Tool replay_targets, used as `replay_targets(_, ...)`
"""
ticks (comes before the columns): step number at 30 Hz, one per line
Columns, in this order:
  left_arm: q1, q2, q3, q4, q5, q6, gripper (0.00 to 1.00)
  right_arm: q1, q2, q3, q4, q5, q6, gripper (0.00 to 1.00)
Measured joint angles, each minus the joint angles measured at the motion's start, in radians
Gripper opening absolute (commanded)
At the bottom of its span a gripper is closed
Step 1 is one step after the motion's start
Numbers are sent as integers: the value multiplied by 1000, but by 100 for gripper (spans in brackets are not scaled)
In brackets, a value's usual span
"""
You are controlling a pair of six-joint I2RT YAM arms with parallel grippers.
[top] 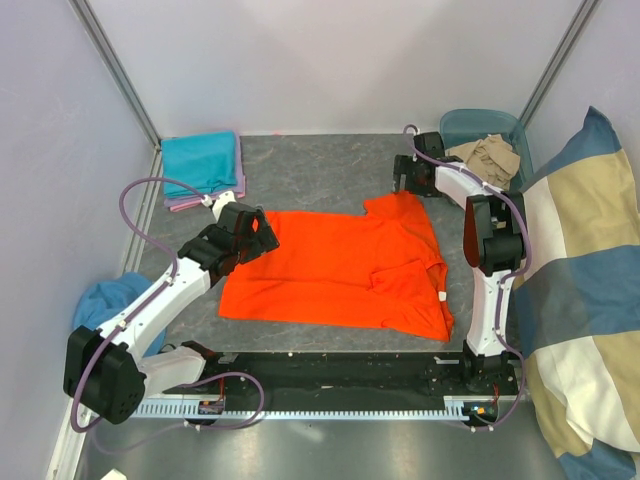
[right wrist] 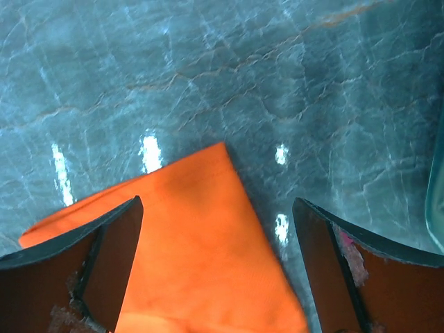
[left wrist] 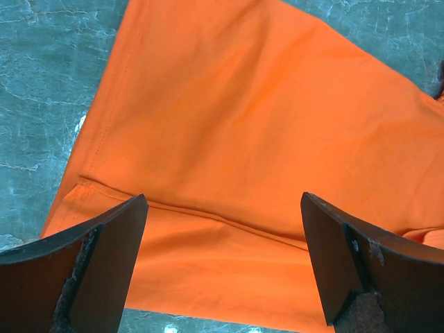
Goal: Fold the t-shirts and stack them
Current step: Grap the side of the flattened tshirt furthest away from the robot with both arms
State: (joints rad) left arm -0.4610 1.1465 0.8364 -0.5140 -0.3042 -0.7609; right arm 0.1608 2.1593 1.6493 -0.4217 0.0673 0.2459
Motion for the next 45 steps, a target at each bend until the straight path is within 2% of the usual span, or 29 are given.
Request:
replay_targets(5,5,0,-5,1,1,1,100,-23,34,8,11,-26,0,95)
replay_targets(8,6,0,-8,1,3,2,100,-31,41,23,11,-35,-6,81)
replay_targets(9,6,0,-9,1,4,2,100,-33,48,29,13,-40,-7,72)
replay_targets(11,8,0,-9,1,11,2,100,-34,54,35,10,-37,-10,60)
replay_targets(17,17,0,-12,1,21,4,100,-49,60,39,10,-48,-14,51)
replay_targets(20,23,0,-17,2,23,4,100,-52,60,39,10,-52,-14,37)
replay_targets(23,35,5,-18,2,25,5,100,-53,61,38,11,-56,-18,31)
replay_targets(32,158,94,-7,43,70,37,100,-54,68,46,15,-119,-16,43)
replay_targets(45,193,130,2,83,101,55,100,-54,103,92,18,-190,-14,41)
